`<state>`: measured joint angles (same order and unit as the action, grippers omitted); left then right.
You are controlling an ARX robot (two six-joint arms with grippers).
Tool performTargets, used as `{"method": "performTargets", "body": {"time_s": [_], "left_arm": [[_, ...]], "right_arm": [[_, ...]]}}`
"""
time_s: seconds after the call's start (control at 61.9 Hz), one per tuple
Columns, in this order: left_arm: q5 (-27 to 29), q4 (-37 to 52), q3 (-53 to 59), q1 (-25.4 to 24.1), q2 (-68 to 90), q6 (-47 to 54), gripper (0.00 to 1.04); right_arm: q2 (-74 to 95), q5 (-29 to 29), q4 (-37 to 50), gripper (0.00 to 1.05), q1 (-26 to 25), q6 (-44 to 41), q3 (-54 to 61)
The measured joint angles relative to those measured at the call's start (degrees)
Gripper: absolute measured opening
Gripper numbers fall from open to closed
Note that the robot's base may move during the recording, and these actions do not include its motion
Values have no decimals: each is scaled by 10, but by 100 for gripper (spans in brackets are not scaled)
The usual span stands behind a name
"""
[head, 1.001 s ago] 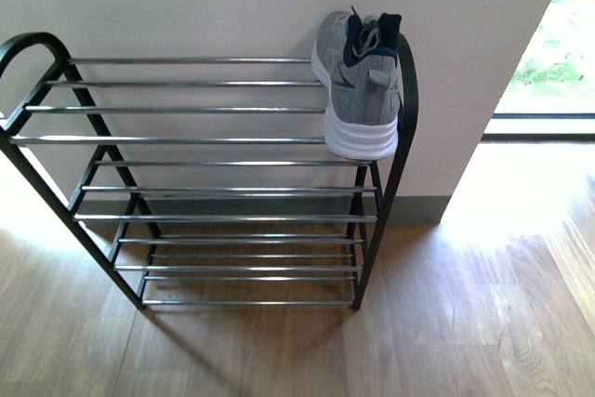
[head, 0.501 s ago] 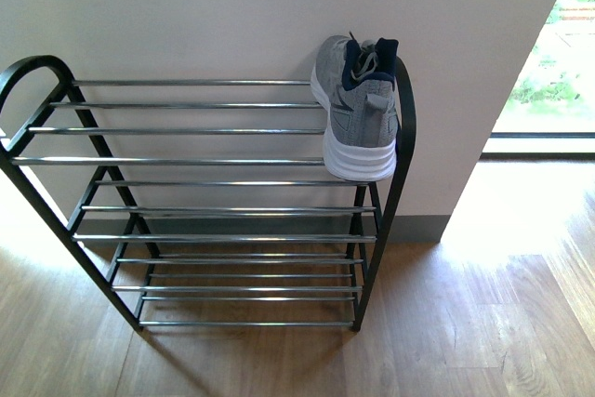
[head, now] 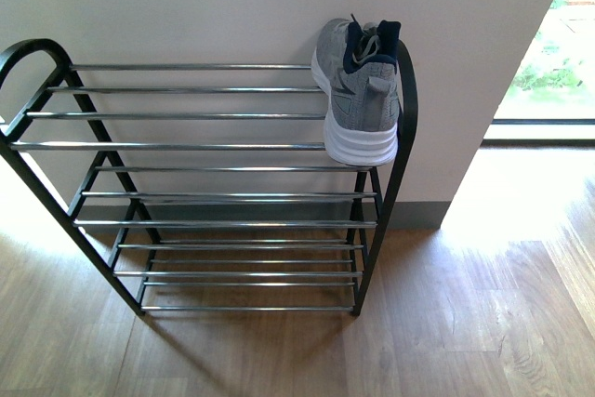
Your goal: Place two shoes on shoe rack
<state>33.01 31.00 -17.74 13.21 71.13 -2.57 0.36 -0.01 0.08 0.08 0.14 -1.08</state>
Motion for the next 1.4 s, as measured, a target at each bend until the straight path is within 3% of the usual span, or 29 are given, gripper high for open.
{"method": "performTargets", "body": {"time_s": [0.549,0.727,0.953,1.05,1.211,1.405], "left_arm": [[-5,-3,-2,2,0,-10,2],[-61,-88,-106,39,66,-167,2],[-145,-205,-403,90,287,-346,2],[-174,-277,-506,116,379,-370,2],[-170,-420,-675,136,473,-359,2],[-184,-466,-722,116,492,-336,2]], "right_arm": [[-1,2,-1,96,0,0,0],[-1,2,-1,96,0,0,0],[-1,2,-1,96,0,0,0],[-1,2,-1,96,0,0,0],[-1,2,-1,96,0,0,0],[-1,1,-1,96,0,0,0]]}}
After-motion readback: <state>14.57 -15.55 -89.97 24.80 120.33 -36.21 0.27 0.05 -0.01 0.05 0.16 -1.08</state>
